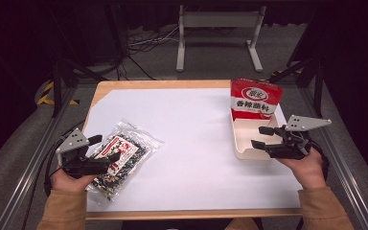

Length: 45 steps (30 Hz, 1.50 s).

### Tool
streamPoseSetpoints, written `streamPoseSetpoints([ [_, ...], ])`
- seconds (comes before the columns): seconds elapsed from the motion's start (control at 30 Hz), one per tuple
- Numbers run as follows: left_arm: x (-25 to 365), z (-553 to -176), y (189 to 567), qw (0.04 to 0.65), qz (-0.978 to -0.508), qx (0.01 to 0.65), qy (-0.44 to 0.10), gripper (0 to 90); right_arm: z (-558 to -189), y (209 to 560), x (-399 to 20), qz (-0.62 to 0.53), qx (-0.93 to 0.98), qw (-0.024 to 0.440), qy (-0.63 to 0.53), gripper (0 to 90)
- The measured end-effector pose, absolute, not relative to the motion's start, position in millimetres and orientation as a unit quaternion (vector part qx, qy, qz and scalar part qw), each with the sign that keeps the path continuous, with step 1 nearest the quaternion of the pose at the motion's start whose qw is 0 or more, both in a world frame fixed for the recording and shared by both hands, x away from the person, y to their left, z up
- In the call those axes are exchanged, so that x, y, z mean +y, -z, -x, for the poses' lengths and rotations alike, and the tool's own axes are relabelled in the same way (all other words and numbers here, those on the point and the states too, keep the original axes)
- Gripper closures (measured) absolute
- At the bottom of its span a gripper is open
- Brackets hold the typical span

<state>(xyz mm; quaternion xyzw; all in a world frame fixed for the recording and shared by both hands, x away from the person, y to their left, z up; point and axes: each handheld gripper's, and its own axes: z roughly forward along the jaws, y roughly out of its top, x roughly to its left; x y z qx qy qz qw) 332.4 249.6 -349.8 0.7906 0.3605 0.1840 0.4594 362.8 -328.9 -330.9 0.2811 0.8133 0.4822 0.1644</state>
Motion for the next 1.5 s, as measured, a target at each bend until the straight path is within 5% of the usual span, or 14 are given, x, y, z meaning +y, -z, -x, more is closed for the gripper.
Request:
streamPoseSetpoints([
  [0.5, 269, -348, 349, 0.416, -0.807, 0.386, -0.163, 8.4, -353, 337, -304, -0.239, 0.836, 0.135, -0.474, 39.8],
  [1.2, 308, -375, 367, 0.412, -0.762, 0.478, -0.148, 4.8, -355, 351, -283, -0.224, 0.847, 0.109, -0.469, 39.4],
  [1.5, 315, -388, 385, 0.396, -0.756, 0.503, -0.137, 10.6, -355, 353, -278, -0.220, 0.851, 0.106, -0.466, 39.5],
])
